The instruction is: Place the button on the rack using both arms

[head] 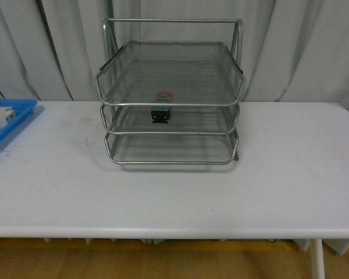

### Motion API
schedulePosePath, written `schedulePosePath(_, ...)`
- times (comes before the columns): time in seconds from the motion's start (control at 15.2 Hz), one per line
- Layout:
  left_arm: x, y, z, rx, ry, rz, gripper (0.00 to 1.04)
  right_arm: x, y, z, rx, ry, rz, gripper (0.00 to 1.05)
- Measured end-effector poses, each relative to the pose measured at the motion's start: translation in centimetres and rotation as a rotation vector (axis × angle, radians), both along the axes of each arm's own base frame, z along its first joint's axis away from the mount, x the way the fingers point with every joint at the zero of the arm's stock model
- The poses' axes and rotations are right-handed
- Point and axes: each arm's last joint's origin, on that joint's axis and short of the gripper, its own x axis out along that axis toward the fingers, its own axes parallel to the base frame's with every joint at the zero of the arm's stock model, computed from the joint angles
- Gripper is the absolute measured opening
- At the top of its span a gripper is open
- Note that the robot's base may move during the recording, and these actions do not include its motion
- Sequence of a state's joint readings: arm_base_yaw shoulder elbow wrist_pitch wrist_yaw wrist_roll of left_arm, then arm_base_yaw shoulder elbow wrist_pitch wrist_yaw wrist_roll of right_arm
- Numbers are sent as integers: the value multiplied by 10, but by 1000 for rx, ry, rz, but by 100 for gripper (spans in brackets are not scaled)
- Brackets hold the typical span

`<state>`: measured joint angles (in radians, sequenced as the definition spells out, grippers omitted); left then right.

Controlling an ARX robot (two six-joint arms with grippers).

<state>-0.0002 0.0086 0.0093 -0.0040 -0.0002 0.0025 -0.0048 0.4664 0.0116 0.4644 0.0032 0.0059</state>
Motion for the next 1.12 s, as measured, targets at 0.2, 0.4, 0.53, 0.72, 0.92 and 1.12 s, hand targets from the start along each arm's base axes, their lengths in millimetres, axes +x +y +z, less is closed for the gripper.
schedulePosePath(0.2, 0, 0, 0, 0, 0, 0, 98, -7, 0, 1, 0, -3, 0, 2)
schedulePosePath(0.4, 0, 0, 0, 0, 0, 0, 98, -13, 0, 1, 0, -3, 0, 2)
schedulePosePath(0.53, 0, 0, 0, 0, 0, 0, 98, -15, 0, 1, 0, -5, 0, 2)
schedulePosePath(0.72, 0, 0, 0, 0, 0, 0, 98, -19, 0, 1, 0, -4, 0, 2)
schedulePosePath(0.92, 0, 0, 0, 0, 0, 0, 98, -30, 0, 0, 0, -16, 3, 2)
schedulePosePath(1.12, 0, 0, 0, 0, 0, 0, 98, -30, 0, -3, -2, 6, 3, 4)
